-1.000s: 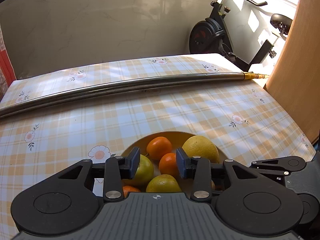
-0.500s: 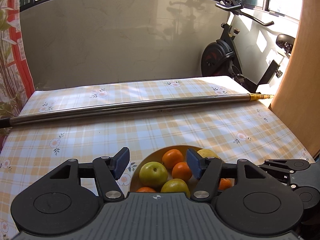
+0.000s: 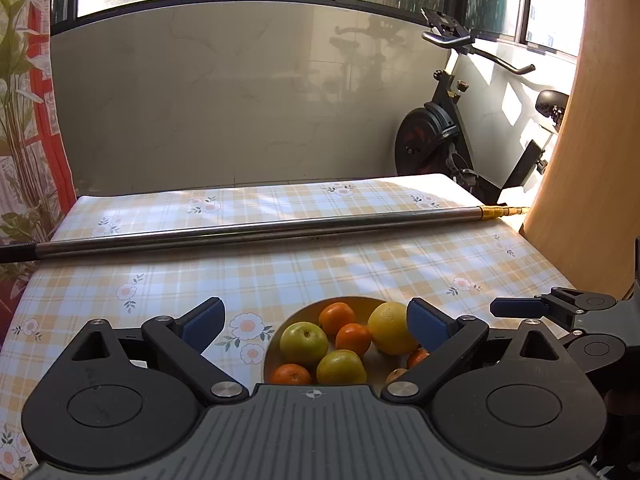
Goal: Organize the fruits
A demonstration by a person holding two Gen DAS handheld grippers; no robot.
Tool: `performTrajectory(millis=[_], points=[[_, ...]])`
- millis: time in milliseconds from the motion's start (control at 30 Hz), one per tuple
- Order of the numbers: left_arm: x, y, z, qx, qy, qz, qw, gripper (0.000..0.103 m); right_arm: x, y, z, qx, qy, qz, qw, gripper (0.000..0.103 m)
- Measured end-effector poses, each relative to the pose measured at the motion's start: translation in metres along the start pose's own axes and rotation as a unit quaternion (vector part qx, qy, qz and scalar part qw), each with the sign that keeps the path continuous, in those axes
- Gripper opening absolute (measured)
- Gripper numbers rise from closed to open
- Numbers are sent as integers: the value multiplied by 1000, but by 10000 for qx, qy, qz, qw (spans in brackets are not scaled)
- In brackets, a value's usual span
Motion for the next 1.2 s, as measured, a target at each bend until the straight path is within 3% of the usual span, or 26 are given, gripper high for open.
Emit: performTrajectory(millis=[333,500,700,967,1200], points=[[-11,43,-19,461,347,-235,9981,103,-16,29,-32,330,228,162,9991,103],[-12,70,-44,846,361,-382,9950,103,-22,50,-59,593,427,441,9963,103],[-3,99,-79,1338,274,-490,9894,103,-23,84,-95,968,240,460,9940,103],[9,116,-101,1667,245,-573,9840,103,-17,121,-129,1446,485,899,9842,103],[17,120,-105,1825,83,-601,9813,103,-13,128,-137,1637,530,1027,9797,103]])
Point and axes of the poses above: each gripper's, at about its wrist camera, not at the fingertips, and y roughly against the way its jaws point, x to its right, z to its underside, the point moved 9 cm from there along -y, roughly the way its jaws point, and after that the axes turned 11 degrees about x, right-handed, at the moved point
